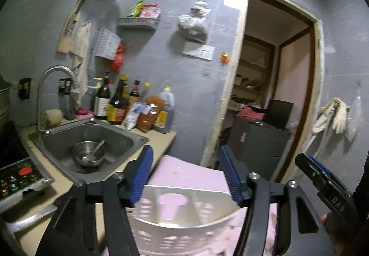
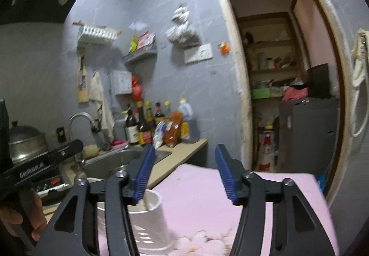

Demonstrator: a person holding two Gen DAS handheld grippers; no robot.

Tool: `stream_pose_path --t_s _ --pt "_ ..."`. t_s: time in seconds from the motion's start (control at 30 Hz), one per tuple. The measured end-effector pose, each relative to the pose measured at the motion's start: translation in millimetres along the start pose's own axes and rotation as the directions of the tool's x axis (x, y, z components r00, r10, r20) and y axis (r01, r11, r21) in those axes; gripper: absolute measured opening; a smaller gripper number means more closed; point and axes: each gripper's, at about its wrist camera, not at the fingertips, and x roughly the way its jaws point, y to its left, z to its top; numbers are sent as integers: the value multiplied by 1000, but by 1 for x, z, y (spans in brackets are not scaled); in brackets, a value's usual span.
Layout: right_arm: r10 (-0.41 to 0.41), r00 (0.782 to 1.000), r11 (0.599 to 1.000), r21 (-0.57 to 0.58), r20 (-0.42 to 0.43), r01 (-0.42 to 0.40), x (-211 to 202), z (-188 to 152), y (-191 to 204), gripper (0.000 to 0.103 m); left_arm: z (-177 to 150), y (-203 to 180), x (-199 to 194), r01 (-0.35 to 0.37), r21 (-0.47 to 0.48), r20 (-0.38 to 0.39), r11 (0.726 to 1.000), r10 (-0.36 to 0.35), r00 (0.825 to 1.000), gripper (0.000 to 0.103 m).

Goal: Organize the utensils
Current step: 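Open the right tool to drop the chopstick into the holder while the left tool drops the spoon, then move both tools back to the utensils on the pink cloth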

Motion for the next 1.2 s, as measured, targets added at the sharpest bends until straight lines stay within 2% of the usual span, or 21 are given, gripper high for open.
stream_pose_path --t_s 0.03,0.1,0.2,0.27,0.33,0.47,0.6,0.73,0.87,1.0,1.07,1.13,1.2 --pt "-15 1000 1000 0 11 15 -8 3 -6 69 0 -6 -1 13 5 0 1000 -13 1000 62" --pt "-47 998 999 4 35 47 -26 7 -17 79 -2 -20 -4 42 20 -2 999 -42 999 79" --pt "-88 995 996 -4 55 89 -51 12 -32 85 -6 -41 -10 89 45 7 995 -89 996 92" --pt "-121 990 992 -17 72 123 -69 13 -41 91 -10 -55 -13 112 64 5 992 -112 994 96" --pt "-148 985 988 -30 91 152 -86 11 -49 103 -17 -68 -16 138 73 2 988 -139 990 98" --pt "-200 974 977 -53 104 206 -113 7 -63 103 -31 -88 -19 181 94 -17 979 -180 984 100" --pt "-234 968 967 -78 93 242 -129 -4 -76 103 -47 -105 -16 204 133 -73 970 -196 978 100" --pt "-253 967 962 -92 35 256 -130 -19 -90 103 -64 -116 -6 209 173 -143 962 -186 972 100" --pt "-266 961 962 -86 -75 259 -119 -35 -104 103 -86 -121 6 208 202 -230 957 -160 960 100" --pt "-272 944 962 -68 -187 264 -107 -53 -117 102 -109 -126 24 199 232 -333 952 -115 936 100" --pt "-273 929 962 -61 -252 266 -97 -59 -122 98 -120 -129 33 197 246 -376 949 -94 922 100" --pt "-273 912 962 -67 -305 265 -89 -67 -126 85 -132 -131 43 202 258 -420 945 -79 904 100" --pt "-265 897 964 -68 -353 258 -81 -72 -129 79 -141 -134 54 211 265 -465 941 -67 883 100"
